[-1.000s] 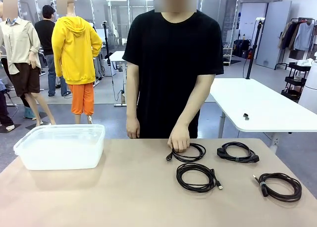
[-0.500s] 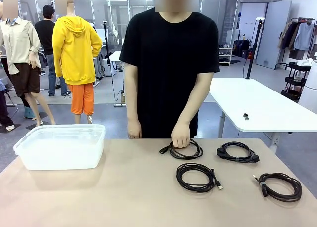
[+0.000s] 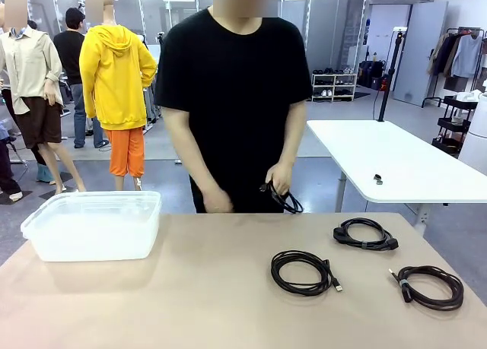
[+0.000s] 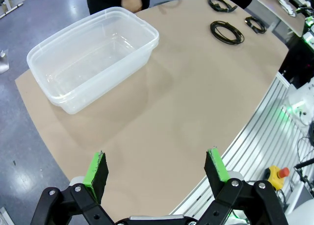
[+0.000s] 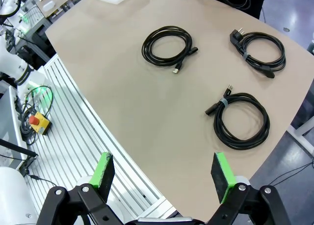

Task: Organize and store the cables.
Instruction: Place the Power Cable into the Organizing box.

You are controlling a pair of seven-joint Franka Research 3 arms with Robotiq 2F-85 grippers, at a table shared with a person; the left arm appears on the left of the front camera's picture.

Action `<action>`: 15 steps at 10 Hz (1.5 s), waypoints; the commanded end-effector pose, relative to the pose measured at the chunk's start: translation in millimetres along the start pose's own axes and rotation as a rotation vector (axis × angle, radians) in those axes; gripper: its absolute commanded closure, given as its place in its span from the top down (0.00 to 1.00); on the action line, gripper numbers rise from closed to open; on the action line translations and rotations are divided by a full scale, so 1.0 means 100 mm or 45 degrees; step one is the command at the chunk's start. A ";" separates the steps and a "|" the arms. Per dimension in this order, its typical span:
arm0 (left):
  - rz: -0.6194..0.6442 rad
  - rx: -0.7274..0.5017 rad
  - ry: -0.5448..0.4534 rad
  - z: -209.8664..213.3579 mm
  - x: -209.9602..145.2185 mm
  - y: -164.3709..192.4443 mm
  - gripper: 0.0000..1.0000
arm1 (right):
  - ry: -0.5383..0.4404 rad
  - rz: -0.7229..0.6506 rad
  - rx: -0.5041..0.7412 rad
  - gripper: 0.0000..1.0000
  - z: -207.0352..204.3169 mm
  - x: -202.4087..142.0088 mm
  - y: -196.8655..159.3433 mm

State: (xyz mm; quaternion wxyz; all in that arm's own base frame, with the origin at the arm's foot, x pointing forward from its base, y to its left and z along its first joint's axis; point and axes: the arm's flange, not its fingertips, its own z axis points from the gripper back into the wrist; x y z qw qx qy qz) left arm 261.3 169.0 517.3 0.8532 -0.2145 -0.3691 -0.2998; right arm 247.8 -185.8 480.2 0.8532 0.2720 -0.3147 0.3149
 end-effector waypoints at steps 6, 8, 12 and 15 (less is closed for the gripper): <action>-0.019 -0.017 -0.005 0.00 -0.01 0.00 1.00 | -0.015 0.024 0.012 1.00 0.01 0.00 0.00; -0.019 -0.017 -0.005 0.00 -0.01 0.00 1.00 | -0.002 0.000 0.002 1.00 0.00 0.00 0.00; -0.019 -0.017 -0.005 0.00 -0.01 0.00 1.00 | 0.398 0.096 -0.095 1.00 -0.53 1.05 0.13; -0.019 -0.017 -0.005 0.00 -0.01 0.00 1.00 | 0.692 0.227 -0.145 1.00 -1.20 1.88 0.00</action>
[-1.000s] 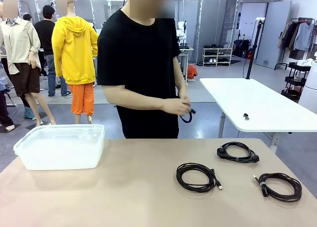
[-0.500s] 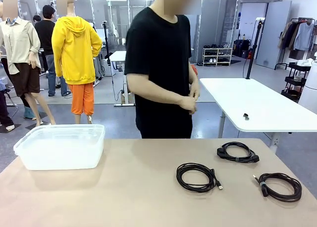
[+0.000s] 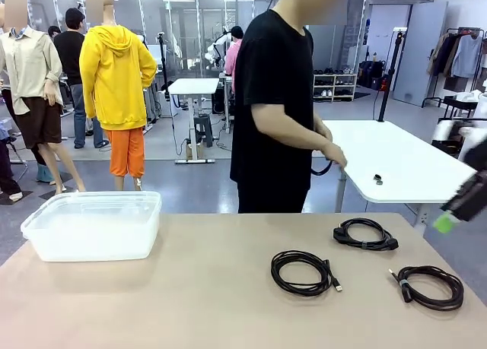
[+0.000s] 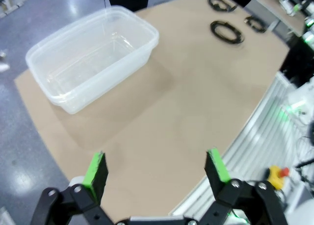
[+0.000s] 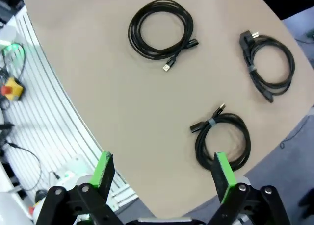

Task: Organize and store the cables.
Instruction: Place the Power Cable into the Organizing box.

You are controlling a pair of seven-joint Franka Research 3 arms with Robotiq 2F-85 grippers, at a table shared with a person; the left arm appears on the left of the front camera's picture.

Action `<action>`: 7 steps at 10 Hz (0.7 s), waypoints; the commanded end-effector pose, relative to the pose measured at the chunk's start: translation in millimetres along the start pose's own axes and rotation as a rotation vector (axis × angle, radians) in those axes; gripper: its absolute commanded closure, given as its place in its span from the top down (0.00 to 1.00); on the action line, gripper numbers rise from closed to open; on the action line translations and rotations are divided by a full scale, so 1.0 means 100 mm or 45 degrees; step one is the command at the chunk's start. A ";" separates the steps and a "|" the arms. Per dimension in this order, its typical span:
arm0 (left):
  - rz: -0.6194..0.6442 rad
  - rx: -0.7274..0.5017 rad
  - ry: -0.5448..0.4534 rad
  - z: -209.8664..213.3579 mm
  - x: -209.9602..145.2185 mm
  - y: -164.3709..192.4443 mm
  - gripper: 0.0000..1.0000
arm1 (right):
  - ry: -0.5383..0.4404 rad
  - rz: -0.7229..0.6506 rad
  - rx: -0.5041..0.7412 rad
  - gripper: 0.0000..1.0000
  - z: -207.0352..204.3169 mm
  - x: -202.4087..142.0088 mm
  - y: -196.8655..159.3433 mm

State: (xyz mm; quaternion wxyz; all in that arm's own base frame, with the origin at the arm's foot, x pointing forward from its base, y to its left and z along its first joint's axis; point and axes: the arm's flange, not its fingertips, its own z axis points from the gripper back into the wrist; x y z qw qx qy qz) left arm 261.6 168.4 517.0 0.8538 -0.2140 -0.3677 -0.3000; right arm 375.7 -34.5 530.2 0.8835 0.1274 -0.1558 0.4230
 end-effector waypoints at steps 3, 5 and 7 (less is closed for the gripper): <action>-0.019 -0.017 -0.010 0.00 -0.01 0.00 1.00 | 0.380 0.181 -0.081 1.00 -0.46 0.87 -0.67; -0.019 -0.017 -0.010 0.00 -0.01 0.00 1.00 | 0.419 0.261 -0.080 1.00 -0.82 1.02 -0.97; -0.019 -0.017 -0.010 0.00 -0.01 0.00 1.00 | 0.422 0.310 -0.061 1.00 -1.07 1.07 -1.11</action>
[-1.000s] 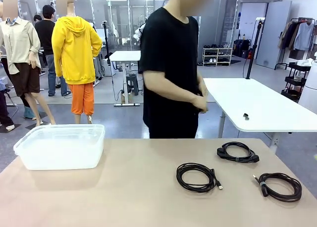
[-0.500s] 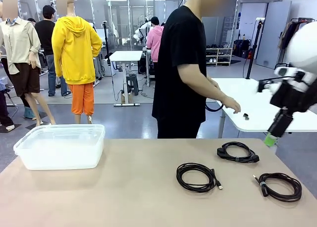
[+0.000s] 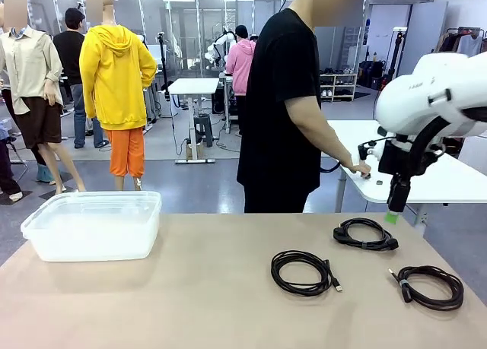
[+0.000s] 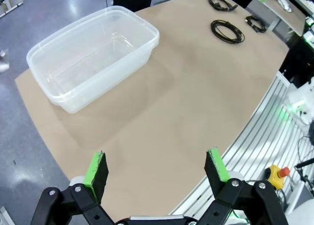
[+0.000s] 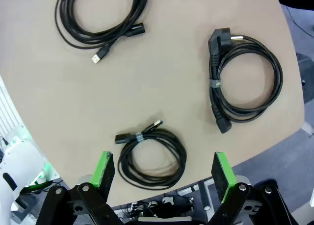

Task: Organize and store the cables.
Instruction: Place the Power Cable into the Organizing box.

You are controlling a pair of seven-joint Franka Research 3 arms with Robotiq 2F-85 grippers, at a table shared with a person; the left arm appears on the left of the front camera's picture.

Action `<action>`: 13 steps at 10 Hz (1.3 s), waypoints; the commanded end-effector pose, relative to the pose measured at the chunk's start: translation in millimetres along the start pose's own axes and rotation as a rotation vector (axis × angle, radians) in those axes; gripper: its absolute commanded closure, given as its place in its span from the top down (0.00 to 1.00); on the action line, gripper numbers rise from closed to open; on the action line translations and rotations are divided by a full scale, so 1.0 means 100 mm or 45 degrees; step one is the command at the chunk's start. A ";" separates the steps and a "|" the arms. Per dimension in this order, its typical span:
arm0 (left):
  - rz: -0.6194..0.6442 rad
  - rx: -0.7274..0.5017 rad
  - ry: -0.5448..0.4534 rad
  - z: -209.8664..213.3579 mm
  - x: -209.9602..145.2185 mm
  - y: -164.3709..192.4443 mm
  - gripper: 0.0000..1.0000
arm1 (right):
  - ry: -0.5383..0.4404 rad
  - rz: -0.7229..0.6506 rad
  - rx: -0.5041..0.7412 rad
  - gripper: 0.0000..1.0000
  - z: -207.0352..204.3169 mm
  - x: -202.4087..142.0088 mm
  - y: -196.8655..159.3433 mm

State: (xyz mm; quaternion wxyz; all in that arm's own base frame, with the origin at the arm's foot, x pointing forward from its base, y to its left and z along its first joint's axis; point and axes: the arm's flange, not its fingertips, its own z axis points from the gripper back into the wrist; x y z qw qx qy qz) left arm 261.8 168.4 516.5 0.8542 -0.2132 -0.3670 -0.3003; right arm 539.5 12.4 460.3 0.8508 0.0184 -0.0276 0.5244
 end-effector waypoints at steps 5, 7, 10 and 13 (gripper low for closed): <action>-0.019 -0.018 -0.012 0.01 -0.01 0.00 1.00 | 0.001 0.021 0.003 1.00 -0.08 0.04 -0.06; -0.019 -0.018 -0.012 0.01 -0.01 0.00 1.00 | -0.003 0.021 0.004 1.00 -0.08 0.04 -0.08; -0.019 -0.018 -0.012 0.01 -0.01 0.00 1.00 | -0.055 0.219 -0.109 1.00 -0.76 0.07 -0.25; -0.019 -0.018 -0.012 0.01 -0.01 0.00 1.00 | -0.071 0.235 -0.111 1.00 -1.08 0.11 -0.42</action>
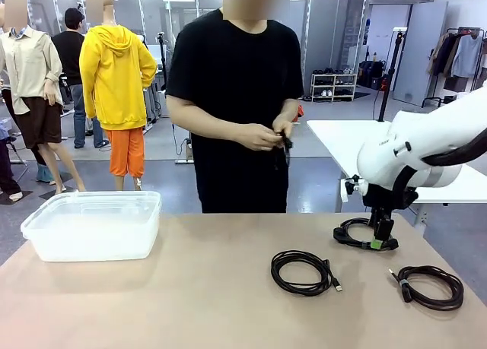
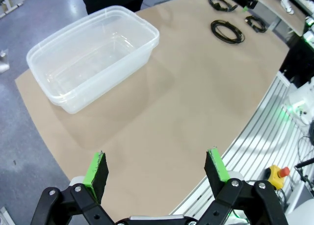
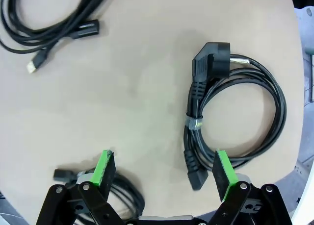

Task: Organize and store the cables.
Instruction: Place the Power Cable into the Organizing box.

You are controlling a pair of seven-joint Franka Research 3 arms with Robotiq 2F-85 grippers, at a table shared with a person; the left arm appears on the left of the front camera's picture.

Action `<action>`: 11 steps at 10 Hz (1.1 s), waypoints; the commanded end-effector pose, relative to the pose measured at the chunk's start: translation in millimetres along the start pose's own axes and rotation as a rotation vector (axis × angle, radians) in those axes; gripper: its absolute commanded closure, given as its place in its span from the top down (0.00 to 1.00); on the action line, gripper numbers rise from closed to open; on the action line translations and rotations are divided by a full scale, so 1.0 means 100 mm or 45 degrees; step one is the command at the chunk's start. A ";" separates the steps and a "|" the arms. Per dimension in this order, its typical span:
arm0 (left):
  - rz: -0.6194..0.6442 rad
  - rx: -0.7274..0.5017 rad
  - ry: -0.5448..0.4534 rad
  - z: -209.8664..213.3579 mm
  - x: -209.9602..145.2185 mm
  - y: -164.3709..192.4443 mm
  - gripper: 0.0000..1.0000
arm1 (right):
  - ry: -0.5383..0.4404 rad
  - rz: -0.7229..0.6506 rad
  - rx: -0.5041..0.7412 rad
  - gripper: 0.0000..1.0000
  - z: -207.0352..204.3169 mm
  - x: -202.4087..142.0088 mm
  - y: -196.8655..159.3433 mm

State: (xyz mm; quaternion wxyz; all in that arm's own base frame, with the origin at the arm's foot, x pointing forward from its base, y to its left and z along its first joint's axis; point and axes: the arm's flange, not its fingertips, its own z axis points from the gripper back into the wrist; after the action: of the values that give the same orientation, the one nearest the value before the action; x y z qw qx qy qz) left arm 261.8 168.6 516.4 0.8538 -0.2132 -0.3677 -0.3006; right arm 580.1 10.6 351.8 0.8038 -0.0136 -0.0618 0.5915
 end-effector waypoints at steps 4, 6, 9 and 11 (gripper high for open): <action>-0.017 -0.018 -0.011 0.01 0.00 0.00 1.00 | -0.011 0.041 -0.009 1.00 -0.30 0.00 -0.31; -0.017 -0.018 -0.011 0.01 0.00 0.00 1.00 | -0.024 0.053 0.007 1.00 -0.39 0.00 -0.41; -0.017 -0.018 -0.011 0.01 0.00 0.00 1.00 | 0.004 0.051 0.039 1.00 -0.51 0.06 -0.54; -0.017 -0.018 -0.011 0.01 0.00 0.00 1.00 | 0.008 0.052 0.075 0.64 -0.54 0.06 -0.56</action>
State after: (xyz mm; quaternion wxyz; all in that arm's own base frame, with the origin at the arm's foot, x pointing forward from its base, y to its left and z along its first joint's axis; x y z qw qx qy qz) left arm 261.8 168.9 516.2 0.8539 -0.2128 -0.3679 -0.3005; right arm 634.4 3.5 300.9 0.7961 0.0018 -0.0517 0.6030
